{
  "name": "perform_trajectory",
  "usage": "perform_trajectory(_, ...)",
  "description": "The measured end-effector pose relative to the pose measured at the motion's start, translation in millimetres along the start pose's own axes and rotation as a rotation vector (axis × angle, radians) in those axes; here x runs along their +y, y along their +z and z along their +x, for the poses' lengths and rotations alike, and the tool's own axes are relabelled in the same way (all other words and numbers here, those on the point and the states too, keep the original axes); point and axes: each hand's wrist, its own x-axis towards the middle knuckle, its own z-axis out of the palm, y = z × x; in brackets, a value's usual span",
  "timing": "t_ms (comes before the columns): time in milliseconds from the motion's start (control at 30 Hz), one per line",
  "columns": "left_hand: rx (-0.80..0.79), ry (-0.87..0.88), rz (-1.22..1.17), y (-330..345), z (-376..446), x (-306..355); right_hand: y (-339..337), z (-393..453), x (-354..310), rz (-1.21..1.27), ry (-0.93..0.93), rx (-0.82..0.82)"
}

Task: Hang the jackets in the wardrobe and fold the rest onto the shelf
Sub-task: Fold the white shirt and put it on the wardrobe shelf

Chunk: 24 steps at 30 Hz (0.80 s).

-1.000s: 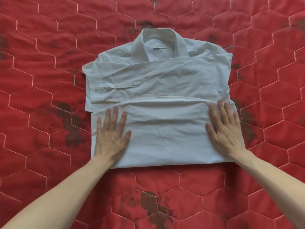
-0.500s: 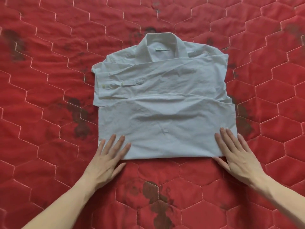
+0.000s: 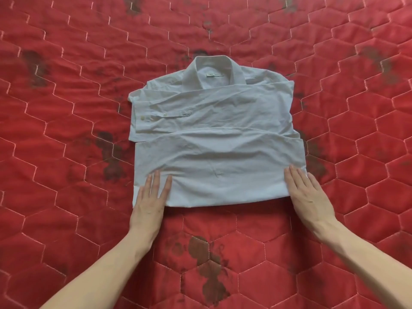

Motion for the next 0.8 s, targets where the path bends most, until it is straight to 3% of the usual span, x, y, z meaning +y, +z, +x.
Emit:
perform_trajectory(133,0.027,0.062,0.109,-5.3,-12.0,-8.1,-3.9,-16.6,3.9,0.019,-0.024,-0.041)
perform_trajectory(333,0.061,0.163,0.224,-0.6,-48.8,-15.5,-8.5,-65.4,-5.7,0.062,-0.067,0.023)
perform_trajectory(600,-0.071,0.15,-0.008,8.8,-94.4,1.9,-1.8,-102.1,-24.8,0.198,0.01,-0.116)
perform_trajectory(733,0.001,0.3,-0.144,15.9,-78.1,56.6,-3.5,-80.8,-83.6,0.374,-0.065,-0.025)
perform_trajectory(800,0.006,0.289,-0.171,21.1,-61.7,90.6,-2.6,-62.0,-124.6,0.424,-0.084,-0.004)
